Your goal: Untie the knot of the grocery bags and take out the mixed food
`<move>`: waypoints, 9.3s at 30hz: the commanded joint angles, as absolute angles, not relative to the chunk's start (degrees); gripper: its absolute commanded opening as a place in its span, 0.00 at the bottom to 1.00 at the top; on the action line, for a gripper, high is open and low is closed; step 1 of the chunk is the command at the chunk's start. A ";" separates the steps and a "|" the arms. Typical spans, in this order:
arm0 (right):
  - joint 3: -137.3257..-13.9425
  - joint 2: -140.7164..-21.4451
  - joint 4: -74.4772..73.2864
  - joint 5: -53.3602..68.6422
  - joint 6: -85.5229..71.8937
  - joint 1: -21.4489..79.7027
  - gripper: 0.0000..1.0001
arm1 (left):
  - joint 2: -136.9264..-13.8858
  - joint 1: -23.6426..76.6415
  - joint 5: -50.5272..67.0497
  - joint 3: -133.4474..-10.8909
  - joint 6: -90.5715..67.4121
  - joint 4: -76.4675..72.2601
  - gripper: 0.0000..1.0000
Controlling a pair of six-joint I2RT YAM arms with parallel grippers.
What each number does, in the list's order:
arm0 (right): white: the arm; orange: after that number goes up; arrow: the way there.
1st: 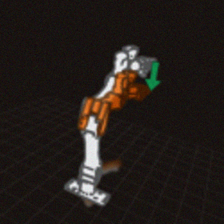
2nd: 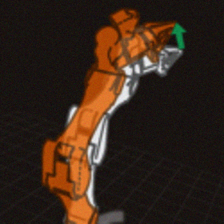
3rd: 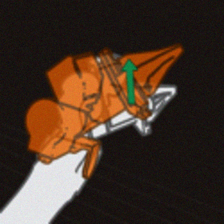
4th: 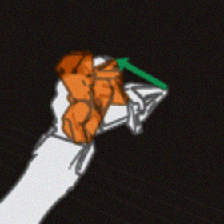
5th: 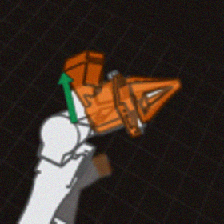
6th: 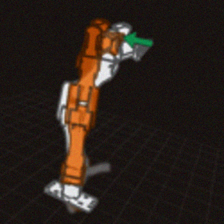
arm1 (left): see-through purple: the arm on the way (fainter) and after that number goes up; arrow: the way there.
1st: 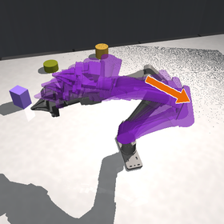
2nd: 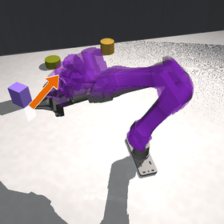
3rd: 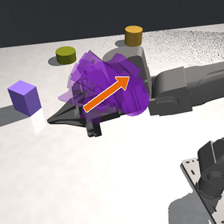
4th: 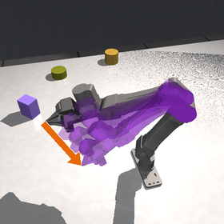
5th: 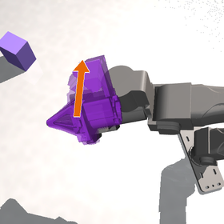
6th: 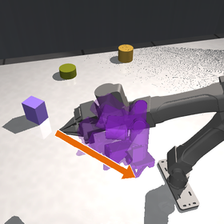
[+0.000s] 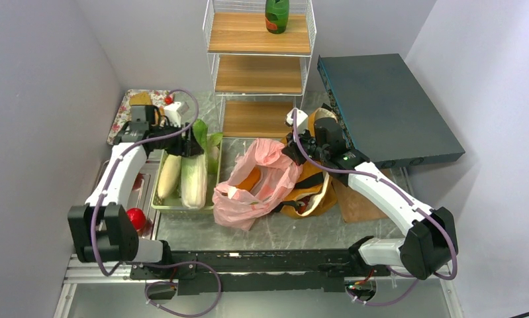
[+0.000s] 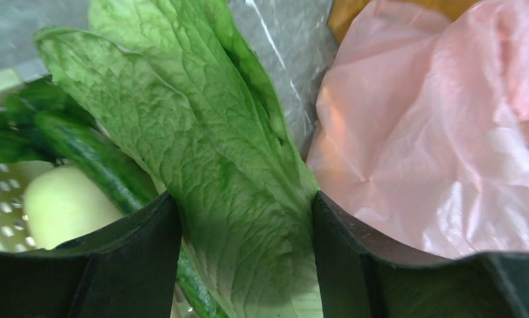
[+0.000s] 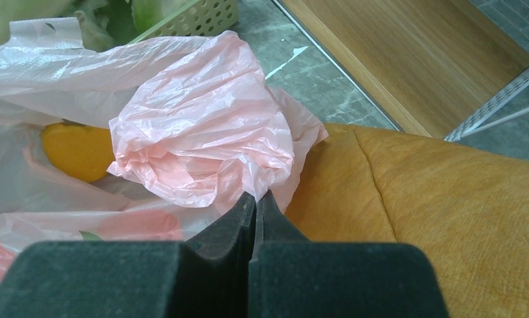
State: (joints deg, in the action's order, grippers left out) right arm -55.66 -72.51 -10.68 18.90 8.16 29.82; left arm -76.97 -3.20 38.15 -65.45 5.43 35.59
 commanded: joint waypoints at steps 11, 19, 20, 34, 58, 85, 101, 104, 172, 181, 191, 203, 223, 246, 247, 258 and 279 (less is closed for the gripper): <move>-66.55 -71.70 -8.55 28.03 9.87 29.97 0.00 | -75.36 -0.88 35.68 -71.11 16.43 38.95 0.99; -69.91 -68.06 -8.26 31.74 14.26 30.72 0.00 | -67.03 1.31 51.34 -78.79 32.64 44.90 0.99; -70.31 -67.44 -8.72 31.99 15.15 31.04 0.00 | -65.17 3.15 53.71 -78.27 33.37 44.14 0.99; -63.83 -64.74 -10.81 34.59 22.16 35.99 0.00 | -60.78 49.48 33.74 -59.79 58.79 51.87 0.43; -46.69 -64.90 -12.82 37.50 32.29 41.31 0.00 | -70.30 64.63 17.52 -45.95 44.48 32.91 0.80; -58.25 -74.21 -17.70 25.14 9.12 36.41 0.00 | -86.68 46.21 6.65 -57.23 30.80 29.66 0.00; -59.50 -78.00 -17.40 26.14 8.60 36.35 0.00 | -98.67 51.78 -2.93 -58.83 25.71 25.47 0.75; -59.35 -78.23 -17.41 26.02 9.07 36.41 0.00 | -100.68 50.13 -5.38 -59.10 23.66 26.16 0.71; -58.94 -82.72 -12.64 23.69 10.09 37.71 0.00 | -103.86 42.07 -0.98 -57.38 32.13 25.31 0.29; -57.85 -82.76 -12.63 22.94 10.66 37.68 0.00 | -82.52 42.06 17.29 -52.55 34.28 20.56 0.00; -59.60 -85.21 -12.09 22.77 9.57 37.61 0.00 | -61.95 42.09 37.84 -49.12 38.49 18.51 0.00; -57.81 -84.90 -11.70 21.01 11.41 37.16 0.00 | -59.99 38.55 26.95 -63.72 13.20 8.47 0.00; -71.22 -79.73 -14.65 21.14 9.11 37.06 0.67 | -62.23 24.21 12.72 -68.95 -2.98 3.42 0.00; -99.17 -94.63 -16.23 35.65 3.21 38.69 0.94 | -63.17 20.21 26.34 -70.29 -7.35 -2.13 0.00; -99.22 -95.23 -16.49 34.88 4.22 39.21 0.92 | -63.19 20.21 26.42 -70.57 -7.38 -2.05 0.00; -92.16 -91.78 -10.75 26.25 17.87 39.77 0.00 | -59.10 13.98 33.30 -75.08 -4.67 15.84 0.88; -59.27 -86.27 32.59 11.52 77.46 48.58 0.00 | -72.01 4.25 51.33 -96.05 11.76 70.12 0.99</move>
State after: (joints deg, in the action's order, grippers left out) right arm -56.62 -86.35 21.23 10.46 71.46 48.53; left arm -73.84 -0.97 53.19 -96.14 9.45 68.62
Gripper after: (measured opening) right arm 0.161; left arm 0.994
